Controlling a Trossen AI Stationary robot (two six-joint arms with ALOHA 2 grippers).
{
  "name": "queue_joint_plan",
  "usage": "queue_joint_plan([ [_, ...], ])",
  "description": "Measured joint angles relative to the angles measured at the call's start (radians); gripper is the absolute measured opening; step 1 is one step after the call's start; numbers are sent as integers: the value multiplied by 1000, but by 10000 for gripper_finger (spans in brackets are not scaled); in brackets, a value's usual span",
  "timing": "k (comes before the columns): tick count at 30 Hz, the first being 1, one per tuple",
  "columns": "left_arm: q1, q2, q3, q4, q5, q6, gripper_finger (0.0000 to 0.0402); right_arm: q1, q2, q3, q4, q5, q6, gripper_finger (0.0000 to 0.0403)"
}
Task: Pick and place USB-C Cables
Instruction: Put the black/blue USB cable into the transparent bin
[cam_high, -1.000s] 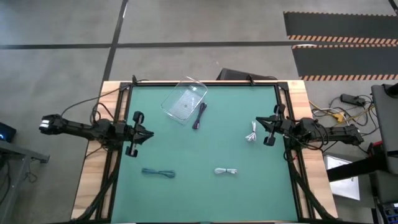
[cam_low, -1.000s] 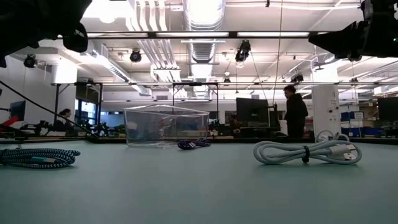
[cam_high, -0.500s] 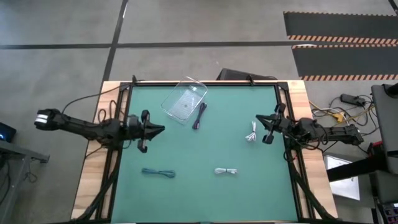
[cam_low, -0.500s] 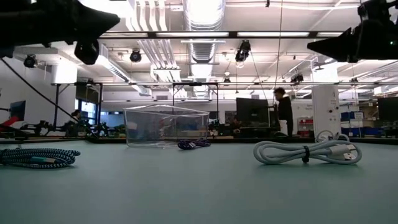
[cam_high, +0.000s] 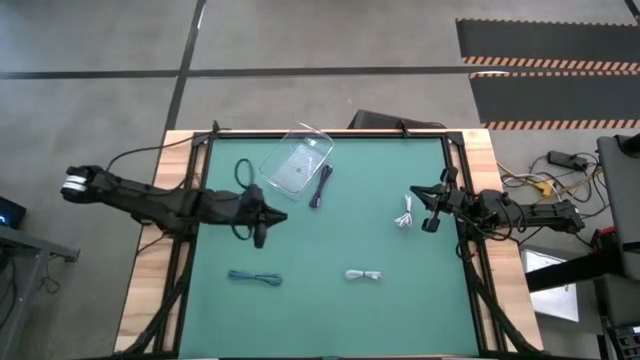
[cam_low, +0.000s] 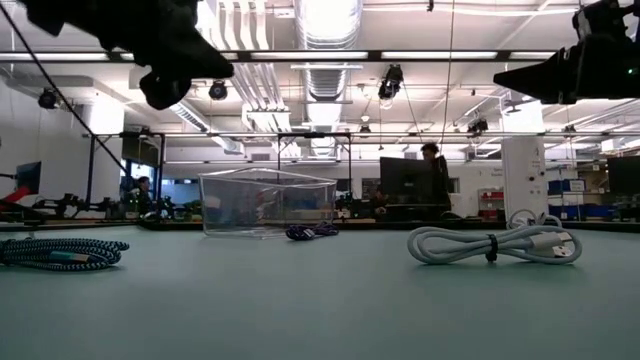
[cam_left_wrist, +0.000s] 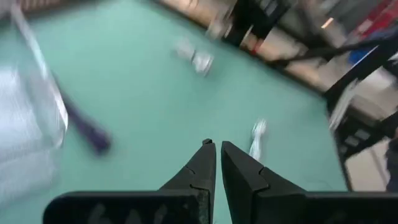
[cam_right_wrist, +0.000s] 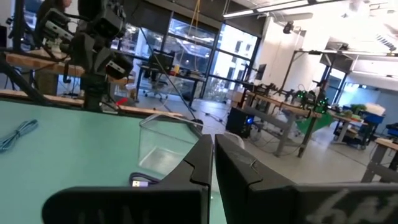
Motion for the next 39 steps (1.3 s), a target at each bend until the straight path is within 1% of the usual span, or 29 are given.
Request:
queue_joint_plan([
  [6, -68, 135, 193, -338, 97, -232, 10, 0, 0, 0, -1, 0, 13, 9],
  [11, -147, 238, 330, -552, 144, -377, 10, 0, 0, 0, -2, 0, 13, 9],
  [14, -191, 296, 397, -658, 168, -389, 10, 0, 0, 0, -2, 0, 13, 9],
  [18, -260, 380, 453, -787, 218, -331, 6, 0, 0, 0, -2, 0, 12, 9],
  [22, -309, 456, 457, -838, 302, -334, 1, 0, 0, 0, -1, 0, 10, 9],
  [26, -334, 536, 456, -863, 371, -336, 0, 0, 0, 0, -1, 0, -1, 9],
  [33, -349, 658, 459, -892, 420, -323, 0, 0, 0, 0, -1, 0, 0, 9],
  [36, -355, 681, 472, -890, 424, -300, 0, 0, 0, 0, -1, 0, 1, 9],
  [39, -357, 683, 473, -894, 426, -308, 0, 0, 0, 0, -1, 0, 3, 9],
])
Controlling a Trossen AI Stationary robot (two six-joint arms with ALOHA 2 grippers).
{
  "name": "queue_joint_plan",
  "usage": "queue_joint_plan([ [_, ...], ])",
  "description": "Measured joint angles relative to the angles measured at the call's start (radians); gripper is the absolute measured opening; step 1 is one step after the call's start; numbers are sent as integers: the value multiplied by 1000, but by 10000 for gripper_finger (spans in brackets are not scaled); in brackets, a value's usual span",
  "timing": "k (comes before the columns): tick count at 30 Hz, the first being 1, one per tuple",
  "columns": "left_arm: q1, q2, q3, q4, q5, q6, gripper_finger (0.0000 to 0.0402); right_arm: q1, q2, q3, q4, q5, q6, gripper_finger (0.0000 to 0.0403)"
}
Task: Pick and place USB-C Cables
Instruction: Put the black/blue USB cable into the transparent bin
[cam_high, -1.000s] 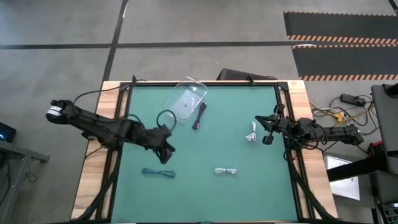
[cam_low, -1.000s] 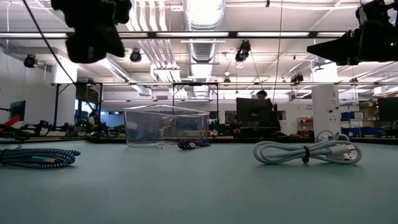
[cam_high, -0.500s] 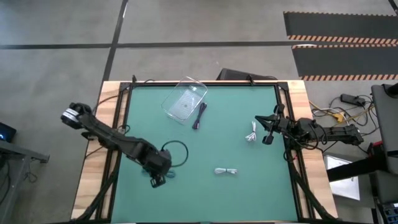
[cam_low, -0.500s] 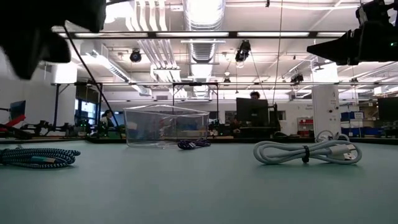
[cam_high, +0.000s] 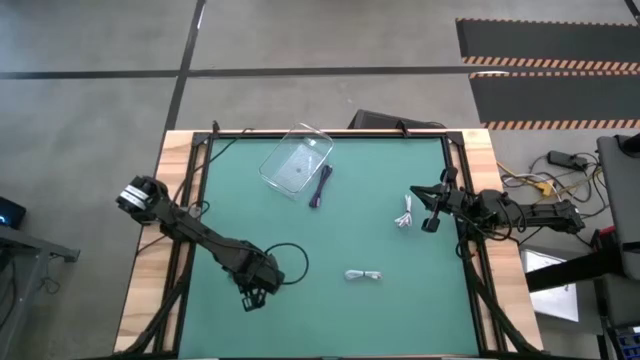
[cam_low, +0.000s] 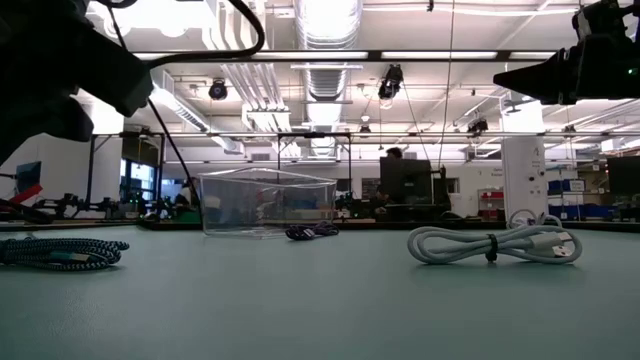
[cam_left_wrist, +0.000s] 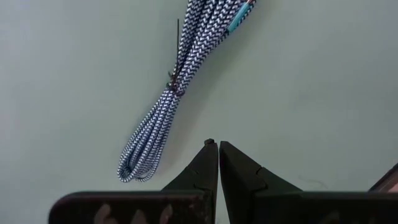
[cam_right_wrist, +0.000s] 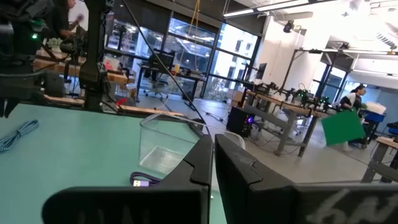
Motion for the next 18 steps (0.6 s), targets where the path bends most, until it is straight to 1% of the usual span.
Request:
queue_joint_plan([
  [10, -1, -1, -1, 3, 0, -10, 4, 0, 0, 0, 0, 0, 10, 9],
  [14, -1, -1, -2, 6, -3, 8, 31, 0, 0, 0, 0, 0, 10, 9],
  [18, -1, -1, -2, 12, -5, 15, 77, 0, 0, 0, 0, 0, 9, 9],
])
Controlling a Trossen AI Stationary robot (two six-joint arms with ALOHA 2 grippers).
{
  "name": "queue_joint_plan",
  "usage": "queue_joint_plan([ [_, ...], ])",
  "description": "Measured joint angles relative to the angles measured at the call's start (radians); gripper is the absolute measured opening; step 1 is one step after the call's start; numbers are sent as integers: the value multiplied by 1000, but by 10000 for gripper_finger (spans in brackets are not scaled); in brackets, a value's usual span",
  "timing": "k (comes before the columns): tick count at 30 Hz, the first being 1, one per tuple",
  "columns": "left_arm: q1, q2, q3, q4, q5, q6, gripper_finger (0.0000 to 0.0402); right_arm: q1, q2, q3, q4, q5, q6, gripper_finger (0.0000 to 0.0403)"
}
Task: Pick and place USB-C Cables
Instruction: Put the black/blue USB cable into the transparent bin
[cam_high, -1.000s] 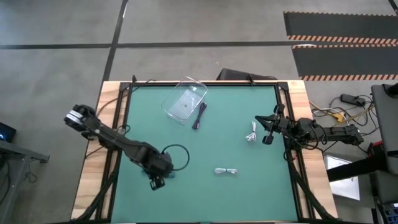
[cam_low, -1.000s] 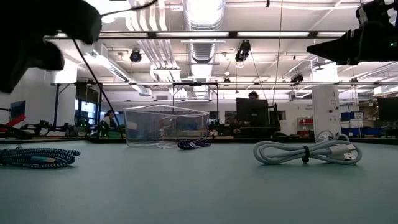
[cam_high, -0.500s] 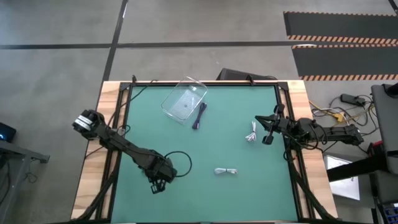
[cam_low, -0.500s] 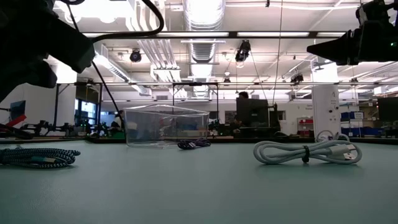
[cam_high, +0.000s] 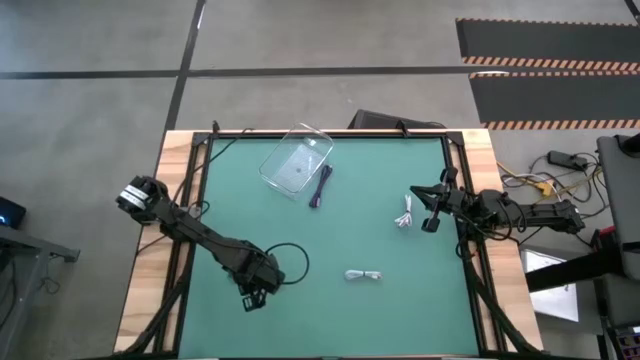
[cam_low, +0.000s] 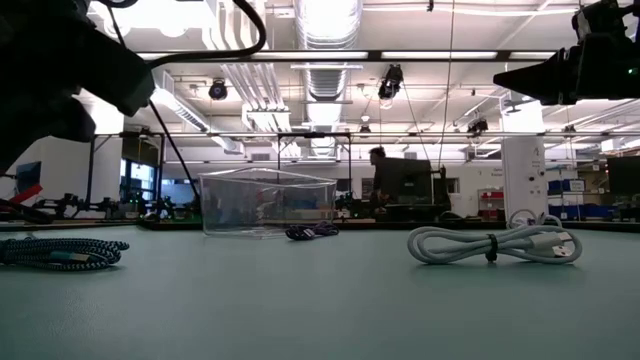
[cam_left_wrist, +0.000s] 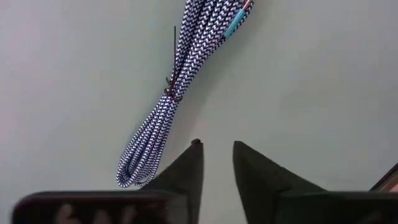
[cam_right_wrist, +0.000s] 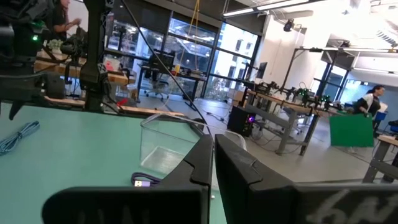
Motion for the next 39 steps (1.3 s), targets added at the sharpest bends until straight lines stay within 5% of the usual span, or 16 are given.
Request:
queue_joint_plan([
  [9, -24, 0, -3, 17, -46, 84, 167, 0, 0, 0, 0, 0, 0, 9],
  [24, -54, 0, -11, 61, -205, 92, 171, 0, 0, 0, 0, 0, 7, 9],
  [39, -54, 8, -96, 122, -220, 91, 171, 0, 0, 0, 0, 0, 7, 9],
])
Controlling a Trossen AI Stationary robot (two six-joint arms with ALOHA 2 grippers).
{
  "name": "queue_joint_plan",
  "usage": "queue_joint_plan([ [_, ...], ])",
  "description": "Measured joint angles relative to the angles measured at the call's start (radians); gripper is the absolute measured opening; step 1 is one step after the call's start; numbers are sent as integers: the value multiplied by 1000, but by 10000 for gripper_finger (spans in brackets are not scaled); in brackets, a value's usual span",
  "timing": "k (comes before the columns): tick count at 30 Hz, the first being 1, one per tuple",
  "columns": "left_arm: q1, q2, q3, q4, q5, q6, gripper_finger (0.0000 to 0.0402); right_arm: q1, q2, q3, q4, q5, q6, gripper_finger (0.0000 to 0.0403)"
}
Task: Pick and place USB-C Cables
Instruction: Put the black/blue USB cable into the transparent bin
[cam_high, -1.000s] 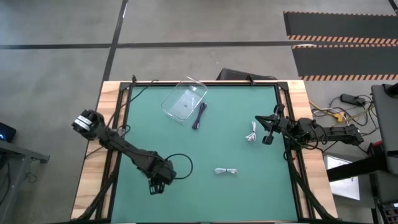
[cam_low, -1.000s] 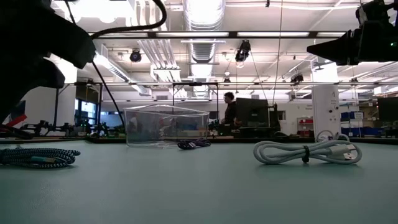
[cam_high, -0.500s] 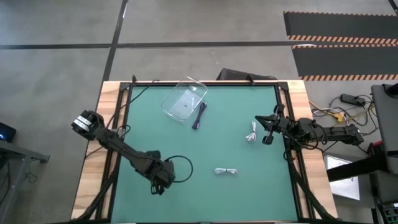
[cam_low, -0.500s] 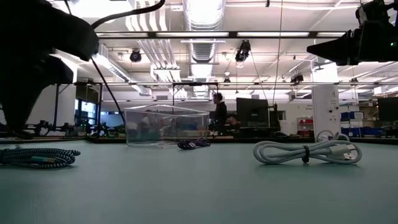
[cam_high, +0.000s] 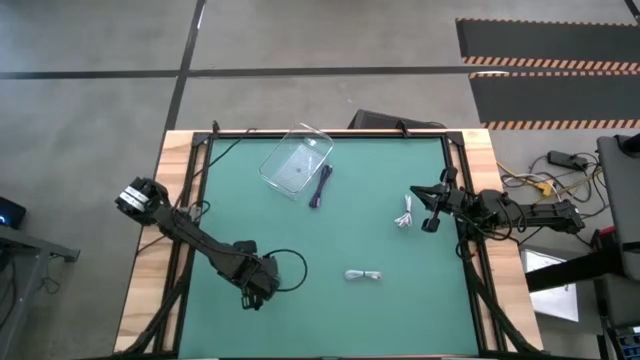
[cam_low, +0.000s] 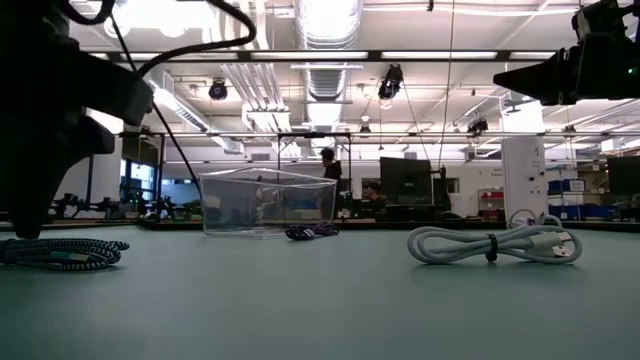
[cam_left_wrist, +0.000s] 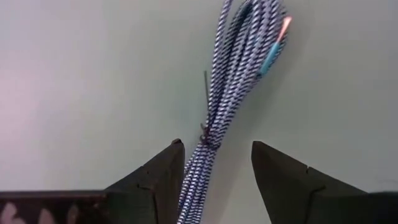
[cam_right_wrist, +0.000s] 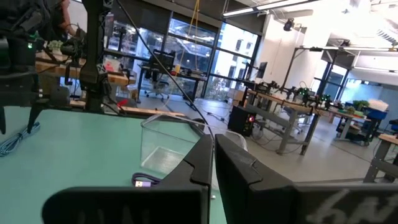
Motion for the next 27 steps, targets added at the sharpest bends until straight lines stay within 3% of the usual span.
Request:
queue_joint_plan([
  [17, 0, 13, -59, 95, -1, 0, 166, 0, 0, 0, -1, 0, 0, 9],
  [27, 0, 13, -59, 104, 4, -2, 79, 0, 0, 0, -1, 0, 0, 9],
])
